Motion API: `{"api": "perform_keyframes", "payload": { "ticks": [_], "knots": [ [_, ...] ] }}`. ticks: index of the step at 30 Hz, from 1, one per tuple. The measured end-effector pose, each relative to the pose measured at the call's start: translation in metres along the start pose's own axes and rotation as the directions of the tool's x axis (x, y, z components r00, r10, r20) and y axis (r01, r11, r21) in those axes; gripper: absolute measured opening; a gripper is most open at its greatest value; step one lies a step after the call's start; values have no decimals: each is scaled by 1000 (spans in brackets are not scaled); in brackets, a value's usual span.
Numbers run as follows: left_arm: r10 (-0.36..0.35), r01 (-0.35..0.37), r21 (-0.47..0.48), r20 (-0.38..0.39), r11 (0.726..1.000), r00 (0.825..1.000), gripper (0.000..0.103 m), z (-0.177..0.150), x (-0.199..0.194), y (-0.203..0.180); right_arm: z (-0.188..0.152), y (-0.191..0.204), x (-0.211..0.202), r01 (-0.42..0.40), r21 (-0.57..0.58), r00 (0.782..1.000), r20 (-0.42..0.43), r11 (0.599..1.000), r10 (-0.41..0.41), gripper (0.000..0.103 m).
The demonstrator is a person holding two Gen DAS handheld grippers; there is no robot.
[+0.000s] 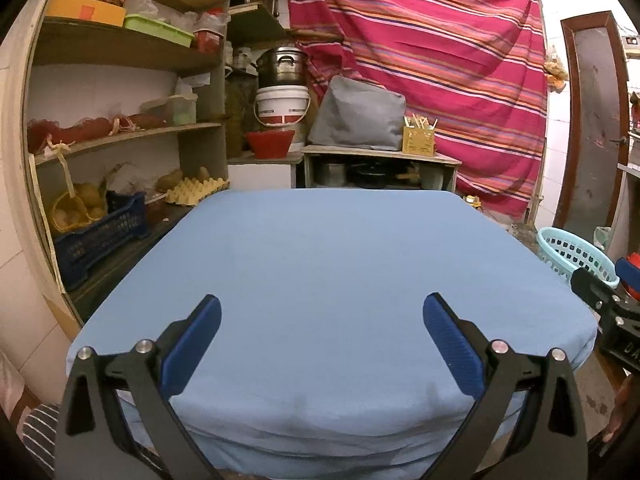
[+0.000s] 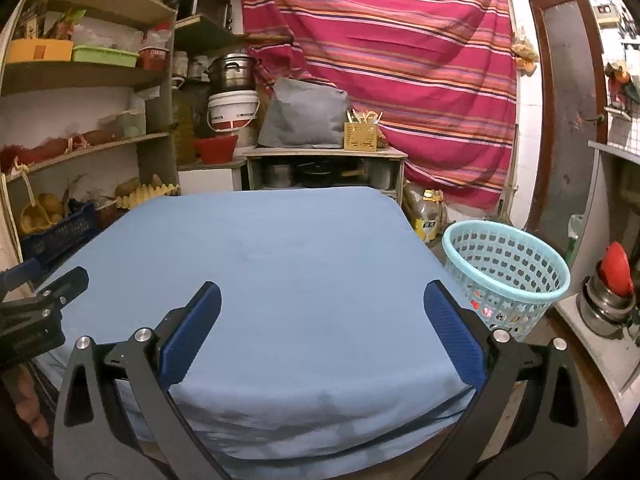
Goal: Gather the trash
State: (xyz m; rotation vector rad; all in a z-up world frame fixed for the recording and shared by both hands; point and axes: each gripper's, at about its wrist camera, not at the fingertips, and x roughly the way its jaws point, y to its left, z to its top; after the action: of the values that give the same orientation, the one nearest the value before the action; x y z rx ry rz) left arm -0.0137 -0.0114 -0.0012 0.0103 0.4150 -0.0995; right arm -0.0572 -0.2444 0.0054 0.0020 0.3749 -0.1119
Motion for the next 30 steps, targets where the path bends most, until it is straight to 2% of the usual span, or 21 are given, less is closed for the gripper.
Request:
{"api": "perform_keyframes", "payload": {
  "ticks": [20, 30],
  "knots": [
    [-3, 2, 12, 58, 1000, 998, 99, -1, -4, -7, 1, 1, -3, -12, -8, 1000, 28, 1000, 12, 99],
    [7, -8, 16, 60, 1000, 998, 99, 1, -3, -5, 2, 2, -3, -18, -5, 1000, 25, 1000, 18, 99]
  ]
}}
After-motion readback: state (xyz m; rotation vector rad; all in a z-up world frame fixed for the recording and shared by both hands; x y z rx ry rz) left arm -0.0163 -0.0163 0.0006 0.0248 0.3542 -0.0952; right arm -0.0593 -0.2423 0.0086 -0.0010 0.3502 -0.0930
